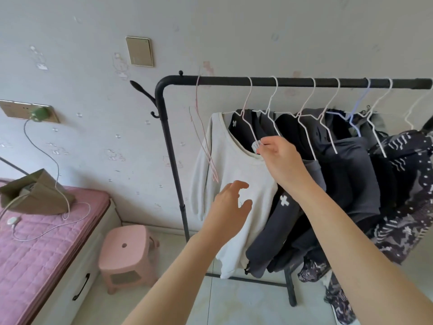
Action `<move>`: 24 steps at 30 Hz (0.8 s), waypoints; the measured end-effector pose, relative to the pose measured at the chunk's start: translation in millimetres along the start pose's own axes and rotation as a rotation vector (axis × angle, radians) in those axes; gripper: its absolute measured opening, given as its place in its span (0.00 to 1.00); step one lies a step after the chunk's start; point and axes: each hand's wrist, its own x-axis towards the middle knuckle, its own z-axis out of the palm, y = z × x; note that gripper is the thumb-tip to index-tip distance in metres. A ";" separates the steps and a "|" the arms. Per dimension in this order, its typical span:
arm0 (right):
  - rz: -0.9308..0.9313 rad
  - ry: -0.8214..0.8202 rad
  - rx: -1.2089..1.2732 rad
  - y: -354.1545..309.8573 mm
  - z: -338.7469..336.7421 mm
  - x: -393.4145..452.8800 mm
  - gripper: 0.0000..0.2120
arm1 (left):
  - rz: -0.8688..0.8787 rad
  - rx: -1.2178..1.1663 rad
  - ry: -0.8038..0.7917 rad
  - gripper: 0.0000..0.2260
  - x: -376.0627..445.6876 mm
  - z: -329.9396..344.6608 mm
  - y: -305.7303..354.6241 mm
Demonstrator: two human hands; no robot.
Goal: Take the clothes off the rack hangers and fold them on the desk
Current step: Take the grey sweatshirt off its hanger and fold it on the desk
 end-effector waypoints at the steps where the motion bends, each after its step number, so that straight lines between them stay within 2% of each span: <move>1: -0.006 0.002 -0.002 -0.9 -2.6 14.6 0.16 | 0.005 -0.001 0.009 0.18 12.1 4.1 5.0; 7: -0.010 -0.034 0.016 1.4 -7.5 79.9 0.17 | -0.043 -0.041 0.064 0.24 66.4 30.0 29.8; 12: 0.087 -0.150 0.066 9.1 3.9 120.1 0.12 | -0.159 -0.085 0.052 0.37 96.3 55.7 36.5; 13: 0.121 -0.170 0.091 8.6 5.7 123.8 0.14 | -0.176 -0.078 0.043 0.38 99.4 58.5 37.9; 15: 0.208 -0.198 0.205 9.9 9.2 134.4 0.18 | -0.187 -0.068 0.037 0.35 106.4 61.3 39.1; 18: 0.376 -0.283 0.435 13.7 10.9 147.6 0.08 | -0.191 -0.075 0.003 0.28 110.2 61.1 37.6; 21: 0.444 -0.365 0.595 13.7 13.2 155.5 0.09 | -0.179 -0.084 -0.020 0.27 109.7 56.4 35.9; 24: 0.463 -0.370 0.624 8.9 18.4 163.4 0.10 | -0.181 -0.085 -0.022 0.29 108.7 48.9 34.6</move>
